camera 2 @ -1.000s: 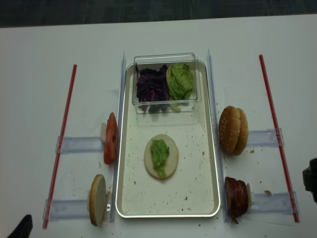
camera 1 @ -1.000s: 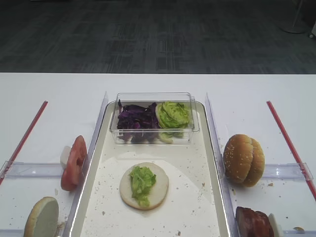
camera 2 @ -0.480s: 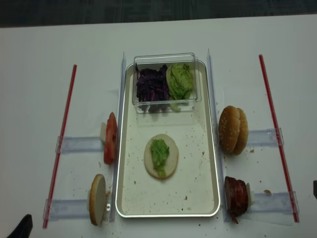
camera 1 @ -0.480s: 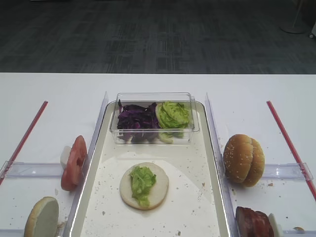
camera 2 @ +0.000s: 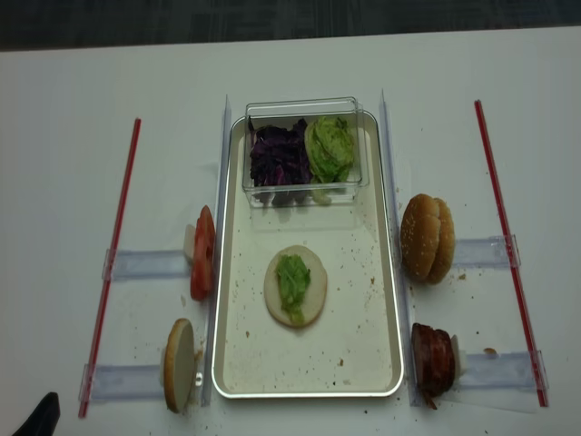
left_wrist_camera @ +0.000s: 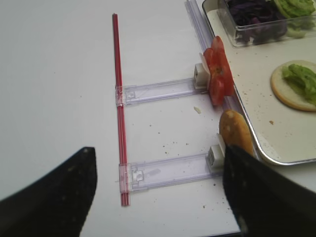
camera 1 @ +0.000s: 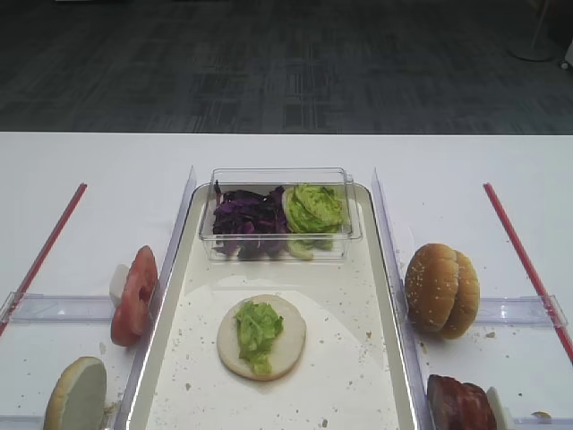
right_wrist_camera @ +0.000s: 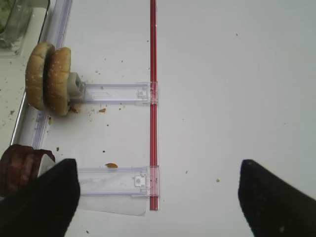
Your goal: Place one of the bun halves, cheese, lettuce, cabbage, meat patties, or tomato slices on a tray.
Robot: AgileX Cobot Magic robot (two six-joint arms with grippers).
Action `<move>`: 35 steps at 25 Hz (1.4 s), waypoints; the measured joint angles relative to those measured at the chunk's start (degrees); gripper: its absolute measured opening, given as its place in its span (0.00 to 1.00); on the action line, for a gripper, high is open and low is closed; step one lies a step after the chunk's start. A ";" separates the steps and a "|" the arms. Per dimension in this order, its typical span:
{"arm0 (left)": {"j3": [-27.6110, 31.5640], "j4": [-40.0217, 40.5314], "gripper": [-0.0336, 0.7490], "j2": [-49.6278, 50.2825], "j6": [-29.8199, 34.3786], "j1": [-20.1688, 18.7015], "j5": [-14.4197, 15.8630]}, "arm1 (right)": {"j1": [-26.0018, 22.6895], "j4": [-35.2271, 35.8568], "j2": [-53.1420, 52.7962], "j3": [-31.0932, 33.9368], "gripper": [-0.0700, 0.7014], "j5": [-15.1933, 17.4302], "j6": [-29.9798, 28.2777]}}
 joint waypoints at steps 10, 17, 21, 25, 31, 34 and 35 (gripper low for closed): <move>0.00 0.00 0.67 0.00 0.00 0.00 0.00 | 0.00 0.00 -9.73 0.00 0.95 0.57 0.00; 0.00 0.00 0.67 0.00 0.00 0.00 0.00 | 0.00 0.31 -10.29 0.00 0.95 0.78 0.00; 0.00 0.00 0.67 0.00 0.00 0.00 0.00 | 0.00 0.31 -10.29 0.00 0.95 0.78 0.00; 0.00 0.00 0.67 0.00 0.00 0.00 0.00 | 0.00 0.31 -10.29 0.00 0.95 0.78 0.00; 0.00 0.00 0.67 0.00 0.00 0.00 0.00 | 0.00 0.31 -10.29 0.00 0.95 0.78 -0.41; 0.00 0.00 0.67 0.00 0.00 0.00 0.00 | 0.00 0.31 -10.38 0.00 0.95 0.78 -0.41; 0.00 0.00 0.67 0.00 0.00 0.00 0.00 | 0.00 0.31 -10.38 0.00 0.95 0.78 -0.41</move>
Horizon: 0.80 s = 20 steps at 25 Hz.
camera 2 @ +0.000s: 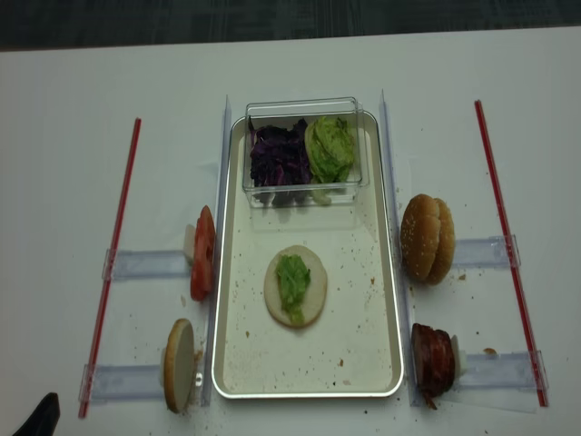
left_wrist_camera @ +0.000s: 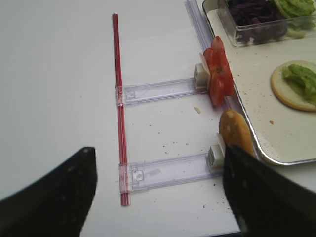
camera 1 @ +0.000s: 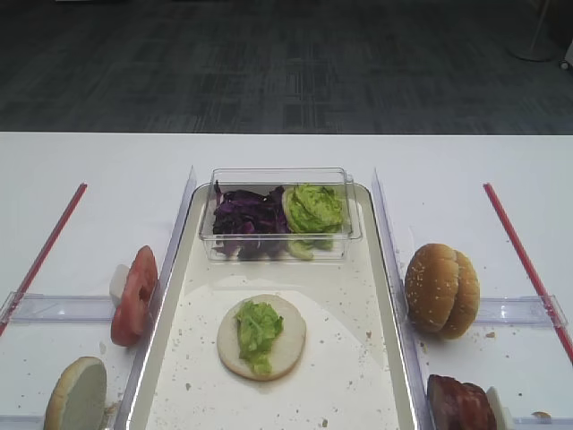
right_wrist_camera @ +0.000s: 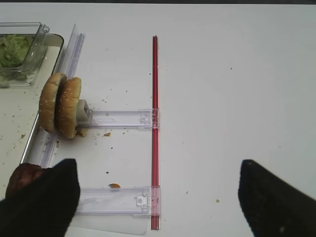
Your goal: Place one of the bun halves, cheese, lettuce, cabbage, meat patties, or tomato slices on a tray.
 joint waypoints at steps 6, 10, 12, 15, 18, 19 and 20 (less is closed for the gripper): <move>0.00 0.00 0.67 0.00 0.00 0.00 0.00 | 0.00 0.00 0.00 0.00 0.95 0.00 0.00; 0.00 0.00 0.67 0.00 0.00 0.00 0.00 | 0.00 0.00 0.00 0.00 0.95 0.00 0.00; 0.00 0.00 0.67 0.00 0.00 0.00 0.00 | 0.00 0.00 0.00 0.00 0.95 0.00 0.00; 0.00 0.00 0.67 0.00 0.00 0.00 0.00 | 0.00 0.00 0.00 0.00 0.95 0.00 0.00; 0.00 0.00 0.67 0.00 0.00 0.00 0.00 | 0.00 0.00 0.00 0.00 0.95 0.00 0.00; 0.00 0.00 0.67 0.00 0.00 0.00 0.00 | 0.00 0.00 0.00 0.00 0.95 0.00 0.00; 0.00 0.00 0.67 0.00 0.00 0.00 0.00 | 0.00 0.00 0.00 0.00 0.95 0.00 0.00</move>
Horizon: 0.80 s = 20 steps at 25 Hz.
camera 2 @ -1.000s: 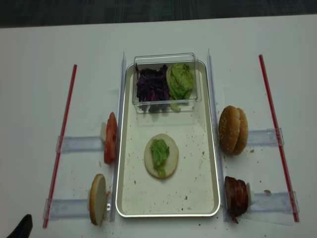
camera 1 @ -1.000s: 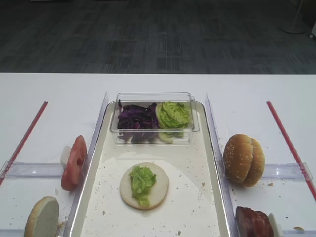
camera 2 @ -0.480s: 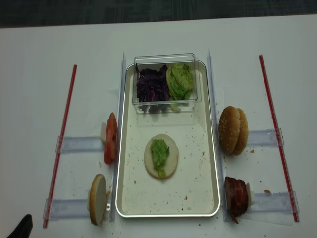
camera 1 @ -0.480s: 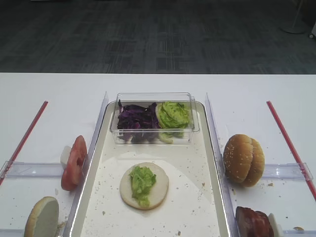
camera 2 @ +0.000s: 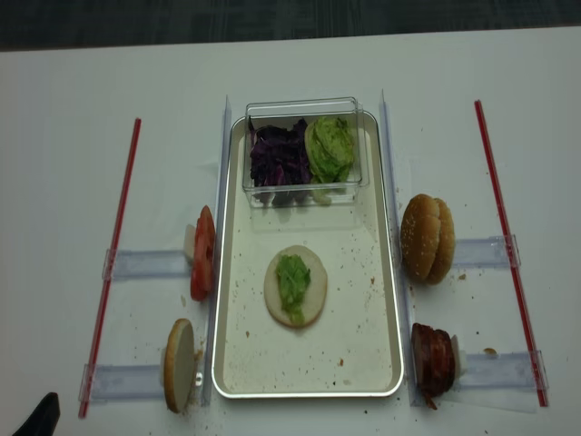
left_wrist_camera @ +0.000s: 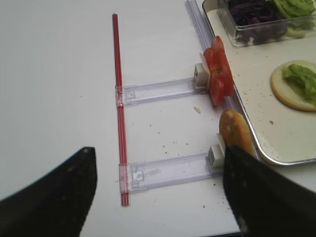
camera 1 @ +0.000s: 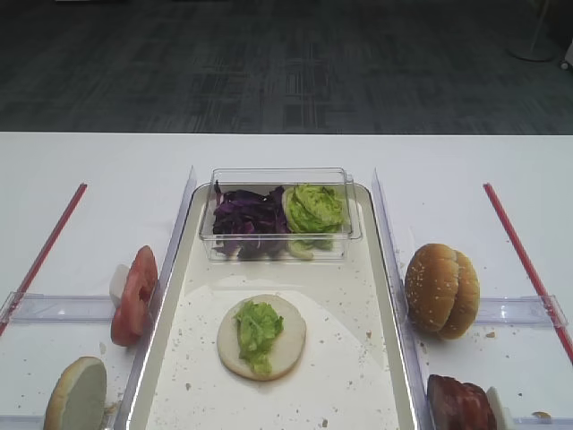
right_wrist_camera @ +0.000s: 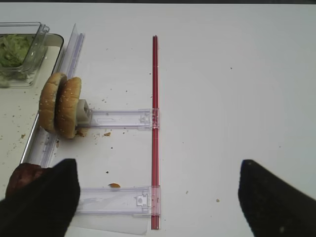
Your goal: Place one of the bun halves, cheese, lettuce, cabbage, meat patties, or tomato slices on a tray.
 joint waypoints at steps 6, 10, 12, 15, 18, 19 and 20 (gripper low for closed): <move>0.00 0.00 0.67 0.00 0.00 0.00 0.00 | 0.00 0.00 0.00 0.00 0.95 0.00 0.00; 0.00 0.00 0.67 0.00 0.00 0.00 0.00 | 0.00 0.00 0.00 0.00 0.95 0.00 0.00; 0.00 0.00 0.67 0.00 0.00 0.00 0.00 | 0.00 0.00 0.00 0.00 0.95 0.00 0.00; 0.00 0.00 0.67 0.00 0.00 0.00 0.00 | 0.00 0.00 0.00 0.00 0.95 0.00 0.00; 0.00 0.00 0.67 0.00 0.00 0.00 0.00 | 0.00 0.00 0.00 0.00 0.95 0.00 0.00; 0.00 0.00 0.67 0.00 0.00 0.00 0.00 | 0.00 0.00 0.00 0.00 0.95 0.00 0.00; 0.00 0.00 0.67 0.00 0.00 0.00 0.00 | 0.00 0.00 0.00 0.00 0.95 0.00 0.00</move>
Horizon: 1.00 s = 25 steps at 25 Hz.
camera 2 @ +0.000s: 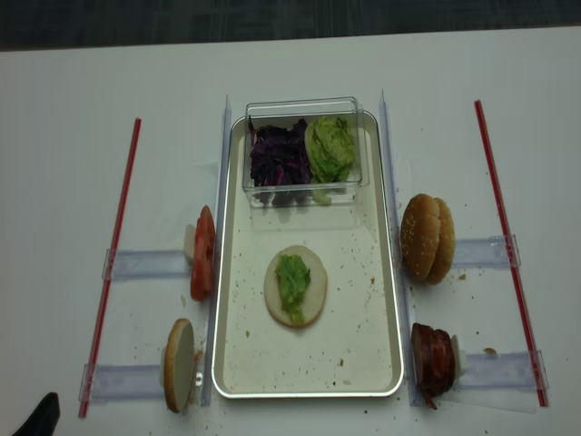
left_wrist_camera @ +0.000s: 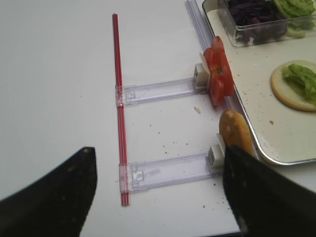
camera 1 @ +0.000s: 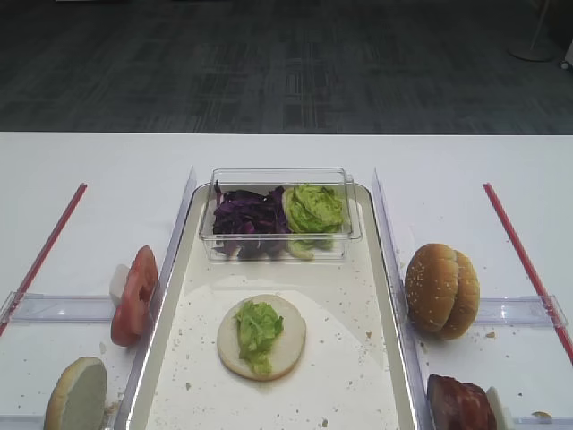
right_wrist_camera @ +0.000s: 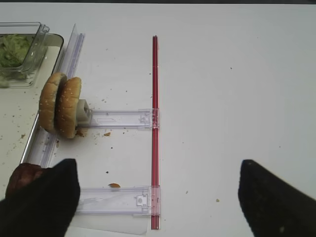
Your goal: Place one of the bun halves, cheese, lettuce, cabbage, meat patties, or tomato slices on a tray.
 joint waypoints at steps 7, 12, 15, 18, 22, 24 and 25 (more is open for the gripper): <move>0.00 0.00 0.67 0.00 0.00 0.00 0.00 | 0.00 0.00 0.00 0.00 0.95 0.00 0.00; 0.00 0.00 0.67 0.00 0.00 0.00 0.00 | 0.00 0.00 0.00 0.00 0.95 0.00 0.00; 0.00 0.00 0.67 0.00 0.00 0.00 0.00 | 0.00 0.00 0.00 0.00 0.95 0.00 0.00; 0.00 0.00 0.67 0.00 0.00 0.00 0.00 | 0.00 0.00 0.00 0.00 0.95 0.00 0.00; 0.00 0.00 0.67 0.00 0.00 0.00 0.00 | 0.00 0.00 0.00 0.00 0.95 0.00 0.00; 0.00 0.00 0.67 0.00 0.00 0.00 0.00 | 0.00 0.00 0.00 0.00 0.95 0.00 0.00; 0.00 0.00 0.67 0.00 0.00 0.00 0.00 | 0.00 0.00 0.00 0.00 0.95 0.00 0.00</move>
